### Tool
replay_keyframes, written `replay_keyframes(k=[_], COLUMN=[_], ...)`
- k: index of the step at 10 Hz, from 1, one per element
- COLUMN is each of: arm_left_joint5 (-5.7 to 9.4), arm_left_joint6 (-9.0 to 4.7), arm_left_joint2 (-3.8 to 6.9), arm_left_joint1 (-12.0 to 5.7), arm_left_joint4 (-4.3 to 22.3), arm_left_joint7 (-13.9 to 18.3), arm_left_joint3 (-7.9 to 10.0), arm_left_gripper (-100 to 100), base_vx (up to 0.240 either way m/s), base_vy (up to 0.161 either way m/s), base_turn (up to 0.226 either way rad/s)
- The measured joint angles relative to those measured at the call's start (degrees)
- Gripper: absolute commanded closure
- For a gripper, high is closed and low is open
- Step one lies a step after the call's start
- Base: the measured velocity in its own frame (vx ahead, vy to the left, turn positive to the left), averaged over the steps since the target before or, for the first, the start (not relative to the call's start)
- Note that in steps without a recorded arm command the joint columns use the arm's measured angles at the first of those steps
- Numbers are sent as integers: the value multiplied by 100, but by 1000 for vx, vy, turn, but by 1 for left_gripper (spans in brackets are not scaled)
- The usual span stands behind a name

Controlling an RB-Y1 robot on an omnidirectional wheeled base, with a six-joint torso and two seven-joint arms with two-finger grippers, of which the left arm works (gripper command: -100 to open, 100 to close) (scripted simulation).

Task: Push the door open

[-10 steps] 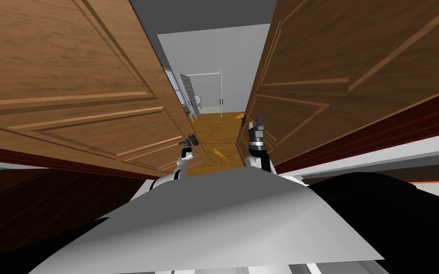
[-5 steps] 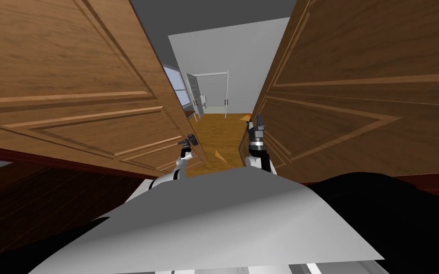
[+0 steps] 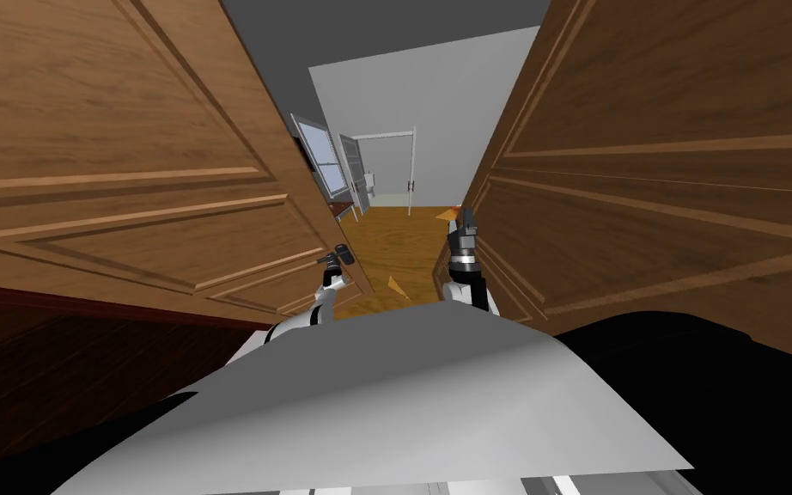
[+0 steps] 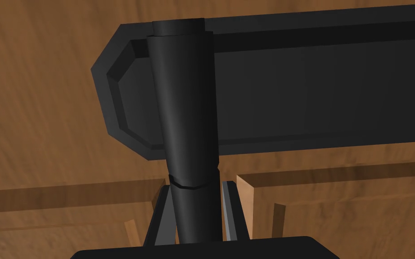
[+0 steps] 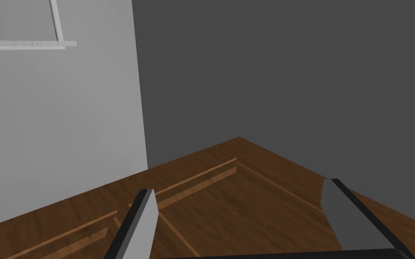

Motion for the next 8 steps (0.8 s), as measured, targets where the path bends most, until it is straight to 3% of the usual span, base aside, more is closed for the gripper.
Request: replay_keyframes(k=[2,3,4,6,7,8], arm_left_joint5=[29,52,64,105,121,138], arm_left_joint6=[54,-30,3,40,115,104], arm_left_joint2=[3,72,62,77,80,121], arm_left_joint1=[78,8,84,102,174,165], arm_left_joint4=[-187,10,-149,-167,-302,-244], arm_left_joint7=[-41,-56,-79,-162,-181,-185], arm_left_joint3=[90,147,191,323,369,411], arm_left_gripper=[100,100,100,100,100,100], base_vx=[184,132,139,158,168,168], base_vy=[-47,-64,-57,-54,-48,-63], base_turn=[48,46,62,42,46,49])
